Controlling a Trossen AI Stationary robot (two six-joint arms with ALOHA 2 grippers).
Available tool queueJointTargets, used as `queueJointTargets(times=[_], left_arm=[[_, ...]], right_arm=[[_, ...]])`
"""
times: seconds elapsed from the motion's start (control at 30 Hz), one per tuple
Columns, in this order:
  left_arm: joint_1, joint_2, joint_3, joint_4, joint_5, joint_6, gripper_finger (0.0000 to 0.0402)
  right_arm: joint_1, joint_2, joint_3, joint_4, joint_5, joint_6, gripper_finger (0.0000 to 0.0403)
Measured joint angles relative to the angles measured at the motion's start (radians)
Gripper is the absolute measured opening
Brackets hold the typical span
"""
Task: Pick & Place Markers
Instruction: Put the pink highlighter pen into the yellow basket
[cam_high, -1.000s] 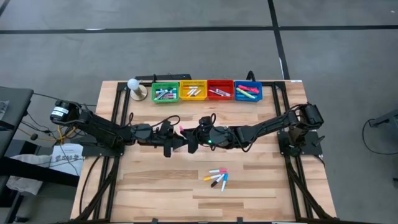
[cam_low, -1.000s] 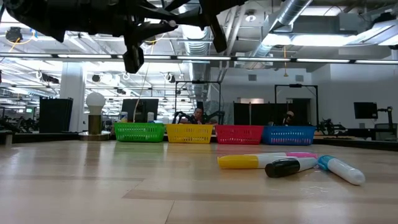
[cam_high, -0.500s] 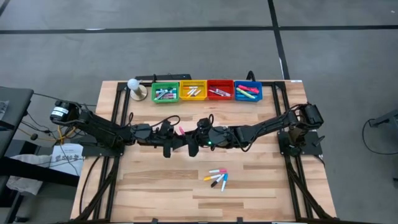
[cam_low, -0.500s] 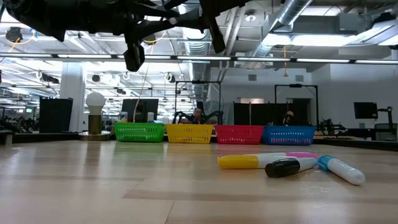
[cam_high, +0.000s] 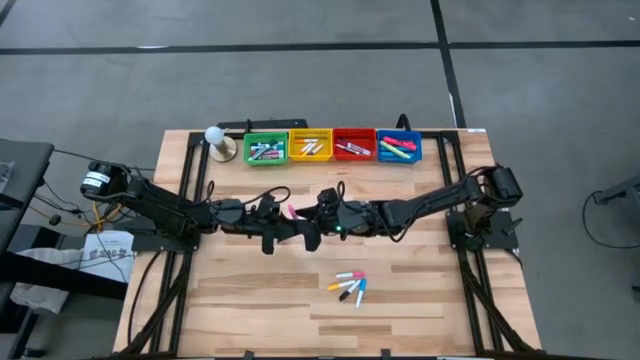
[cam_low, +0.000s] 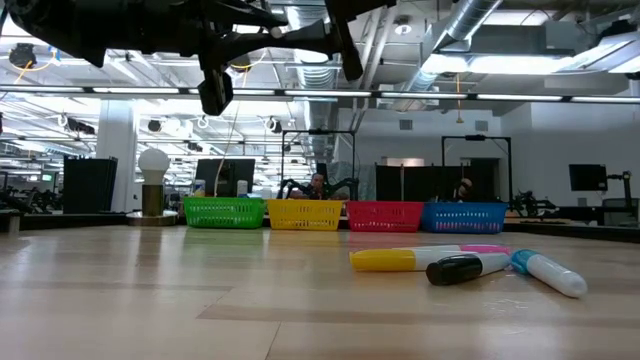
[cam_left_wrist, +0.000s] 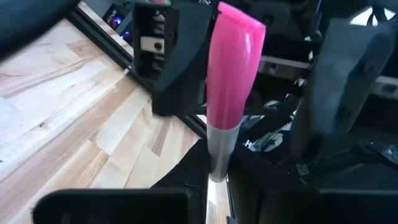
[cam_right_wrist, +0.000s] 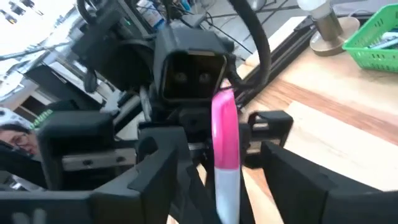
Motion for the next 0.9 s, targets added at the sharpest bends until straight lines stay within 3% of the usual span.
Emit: queueJointTargets(times=[0.17,0.47,0.73,0.9], left_arm=[[-0.002,0.000,0.000,-0.001,0.001,-0.003,0.0037],[-0.001,0.000,0.000,-0.003,0.001,-0.002,0.0038],[0.072,-0.002,0.000,-0.027,-0.001,0.043,0.0039],[0.220,-0.002,0.000,-0.070,-0.003,0.075,0.0041]], right_arm=[[-0.009,-0.023,0.000,0.008,-0.014,-0.018,0.0239],[-0.041,-0.114,0.000,-0.089,-0.014,-0.110,0.0239],[-0.113,-0.262,0.000,-0.409,-0.004,-0.167,0.0238],[-0.170,-0.339,0.000,-0.699,-0.004,-0.211,0.0238]])
